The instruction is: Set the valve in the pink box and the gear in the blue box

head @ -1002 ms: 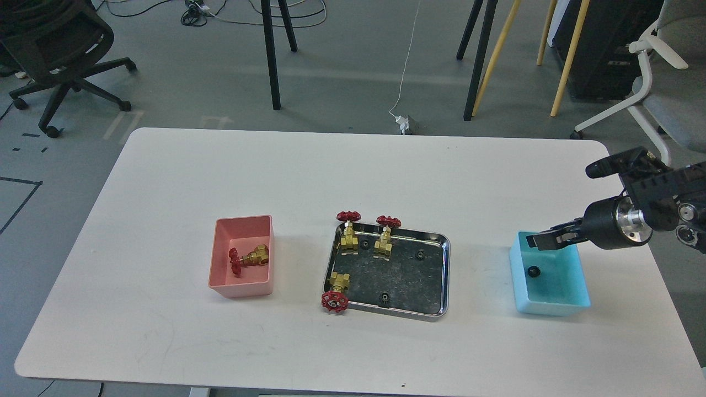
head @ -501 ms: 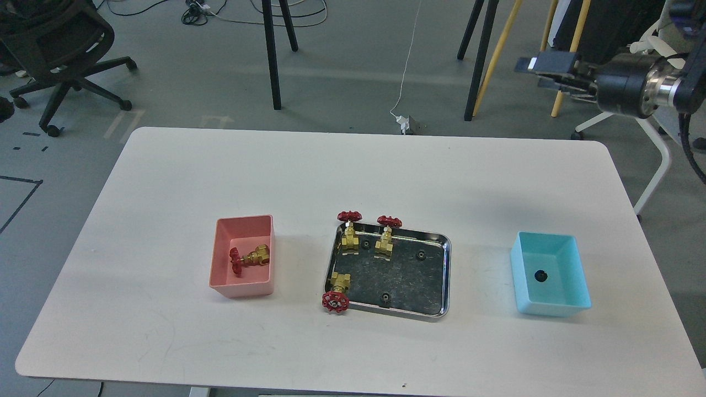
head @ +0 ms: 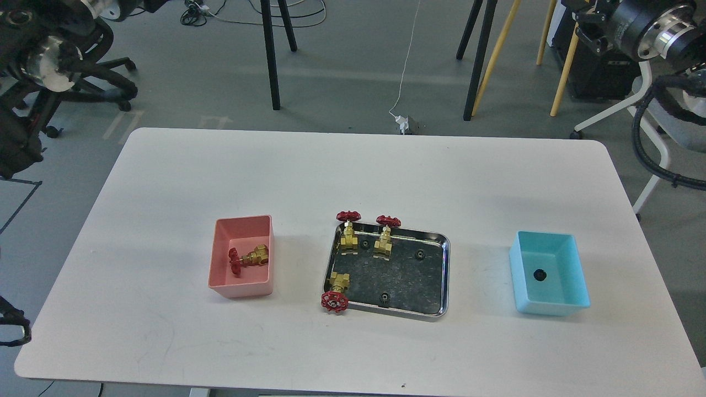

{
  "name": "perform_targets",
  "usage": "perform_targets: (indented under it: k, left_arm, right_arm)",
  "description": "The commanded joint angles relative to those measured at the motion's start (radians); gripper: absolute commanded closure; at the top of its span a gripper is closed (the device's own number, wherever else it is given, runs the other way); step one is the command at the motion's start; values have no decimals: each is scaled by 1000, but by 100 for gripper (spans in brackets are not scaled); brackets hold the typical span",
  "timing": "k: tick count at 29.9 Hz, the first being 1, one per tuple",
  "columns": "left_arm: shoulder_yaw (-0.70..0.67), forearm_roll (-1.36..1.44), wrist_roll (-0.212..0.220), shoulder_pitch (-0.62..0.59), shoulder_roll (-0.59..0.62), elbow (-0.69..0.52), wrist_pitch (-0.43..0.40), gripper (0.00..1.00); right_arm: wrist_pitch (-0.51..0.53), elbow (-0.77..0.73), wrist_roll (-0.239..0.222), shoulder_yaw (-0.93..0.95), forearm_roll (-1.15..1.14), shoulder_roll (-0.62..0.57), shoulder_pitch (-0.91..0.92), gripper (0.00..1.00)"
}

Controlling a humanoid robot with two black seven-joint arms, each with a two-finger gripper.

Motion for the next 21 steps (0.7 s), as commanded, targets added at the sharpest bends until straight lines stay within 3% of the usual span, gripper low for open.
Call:
perform_targets:
  k: [1,4,7,9,16,19,21]
  left_arm:
    - [18,-1,-1,-3,-9,5,2,2]
    - [1,-22,17,-11,-9,17,-1,2]
    - [-11,-140,91,-35,-6,23,-1,2]
    - [-2,-189,111,-46,0,42,-3,2]
    - [9,-179,108,-46,8,59,-6,2]
    - [9,-179,104,-43,14,59,-4,2]
    - [9,-179,102,-42,20,59,-6,2]
  right_arm:
    - [-117,-67,-14,-3,19,54,25,27]
    - [-143,-180,-35,-37,18,87,63,28]
    - [-137,-294,-38,-118,22,157,112,28]
    - [-135,-364,-38,-153,27,200,134,28]
    - [-137,-720,-60,-262,21,401,200,28]
    - [-132,-753,-51,-359,27,438,207,27]
    - [-137,-745,-29,-414,24,440,207,12]
